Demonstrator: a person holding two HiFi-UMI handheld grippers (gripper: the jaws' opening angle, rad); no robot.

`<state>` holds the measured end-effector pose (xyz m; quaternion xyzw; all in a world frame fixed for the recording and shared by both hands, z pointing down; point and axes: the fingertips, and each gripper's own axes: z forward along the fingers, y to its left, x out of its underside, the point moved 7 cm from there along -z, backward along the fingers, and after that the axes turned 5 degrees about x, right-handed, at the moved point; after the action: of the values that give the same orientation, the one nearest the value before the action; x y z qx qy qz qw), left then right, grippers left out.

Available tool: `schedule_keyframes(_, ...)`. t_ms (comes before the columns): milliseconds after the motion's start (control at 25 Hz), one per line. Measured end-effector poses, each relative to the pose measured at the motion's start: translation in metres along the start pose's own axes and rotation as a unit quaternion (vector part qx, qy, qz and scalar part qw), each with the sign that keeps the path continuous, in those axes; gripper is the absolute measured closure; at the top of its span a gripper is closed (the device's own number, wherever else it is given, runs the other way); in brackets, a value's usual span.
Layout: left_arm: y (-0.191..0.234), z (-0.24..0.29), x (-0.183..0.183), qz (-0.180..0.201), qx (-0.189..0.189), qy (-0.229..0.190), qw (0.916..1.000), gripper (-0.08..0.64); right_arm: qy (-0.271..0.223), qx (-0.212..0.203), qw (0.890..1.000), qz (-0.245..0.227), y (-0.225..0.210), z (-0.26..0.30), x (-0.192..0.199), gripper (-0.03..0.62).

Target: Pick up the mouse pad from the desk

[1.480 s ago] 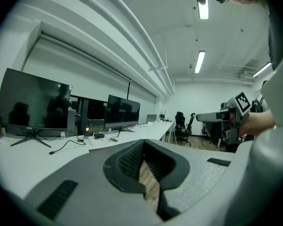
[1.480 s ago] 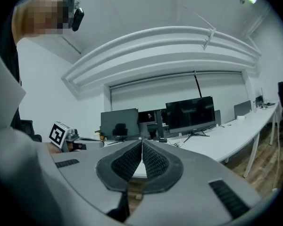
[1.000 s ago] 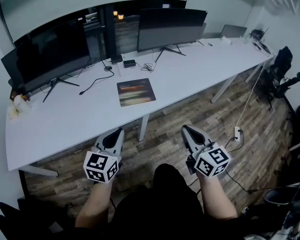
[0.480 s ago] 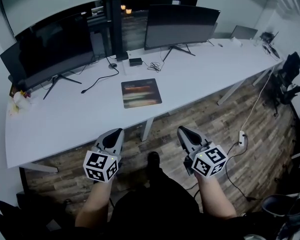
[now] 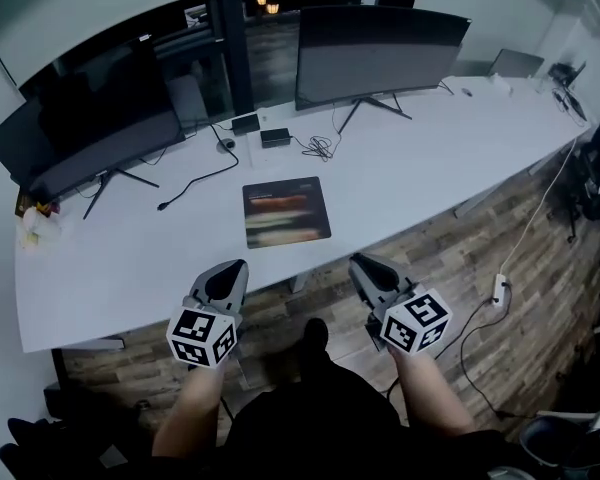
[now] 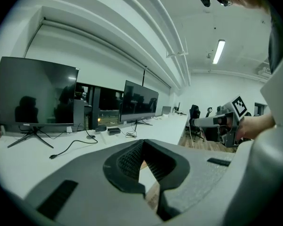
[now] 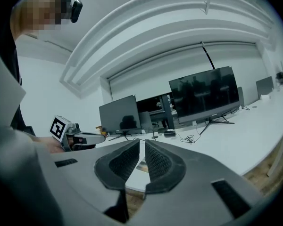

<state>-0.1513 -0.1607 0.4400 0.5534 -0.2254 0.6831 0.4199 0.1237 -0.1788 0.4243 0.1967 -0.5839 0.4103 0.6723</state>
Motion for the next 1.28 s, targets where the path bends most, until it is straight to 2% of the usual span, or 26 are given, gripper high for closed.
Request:
schedule_keyframes(280,0.027,0.064,-0.02,-0.007,-0.029,0.013,0.9995,0.552,0.03,-0.042,0.999,-0.017,-0.053,0.059,-0.014,0.514)
schedule_keyframes(520,0.041,0.082,-0.028,-0.007,-0.036,0.017,0.9992,0.552,0.047,-0.053,0.997,-0.018,-0.07,0.09,-0.017,0.48)
schedule_keyframes(720,0.062,0.074,-0.022,-0.019,-0.04,0.013,0.9989,0.552,0.075,-0.063,0.995,-0.033,-0.051,0.111,-0.011,0.442)
schedule_keyframes(1000,0.092,0.049,-0.006,-0.021,-0.014,0.011,0.9996,0.552,0.112,-0.033,0.992,-0.056,-0.013,0.133,0.0,0.399)
schedule_keyframes(1280,0.107,0.03,0.021,-0.043,0.002,0.016,0.999,0.552,0.152,-0.033,0.986,-0.065,0.024,0.148,0.031,0.39)
